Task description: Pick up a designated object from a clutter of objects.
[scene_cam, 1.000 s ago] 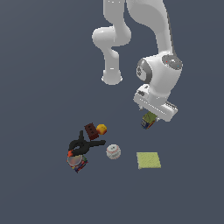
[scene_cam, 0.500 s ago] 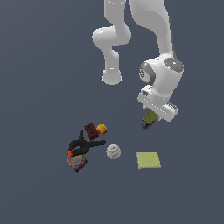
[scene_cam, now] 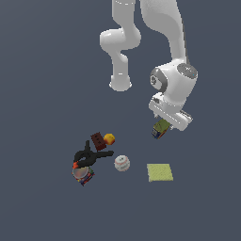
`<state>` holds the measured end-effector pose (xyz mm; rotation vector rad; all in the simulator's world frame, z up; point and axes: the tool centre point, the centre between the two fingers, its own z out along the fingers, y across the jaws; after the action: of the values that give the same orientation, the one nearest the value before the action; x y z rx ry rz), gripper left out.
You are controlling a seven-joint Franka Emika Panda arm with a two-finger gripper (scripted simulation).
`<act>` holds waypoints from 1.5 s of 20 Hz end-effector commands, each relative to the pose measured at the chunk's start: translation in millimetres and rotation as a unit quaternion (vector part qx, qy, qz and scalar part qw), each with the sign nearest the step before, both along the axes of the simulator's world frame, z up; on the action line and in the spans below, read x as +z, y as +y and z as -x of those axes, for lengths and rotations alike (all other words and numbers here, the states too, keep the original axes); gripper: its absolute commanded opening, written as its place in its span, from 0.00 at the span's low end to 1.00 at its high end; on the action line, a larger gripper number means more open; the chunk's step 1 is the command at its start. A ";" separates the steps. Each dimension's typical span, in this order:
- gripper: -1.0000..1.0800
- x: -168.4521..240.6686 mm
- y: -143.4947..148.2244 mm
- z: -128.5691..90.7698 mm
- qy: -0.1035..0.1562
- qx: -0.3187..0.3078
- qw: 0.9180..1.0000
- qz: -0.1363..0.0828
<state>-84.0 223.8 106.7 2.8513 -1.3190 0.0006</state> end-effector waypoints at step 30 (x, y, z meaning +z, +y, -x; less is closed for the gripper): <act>0.00 -44.2 -2.7 -1.1 -0.001 -0.001 1.000 0.000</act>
<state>-84.9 222.7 59.8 2.8498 -1.3204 -0.0020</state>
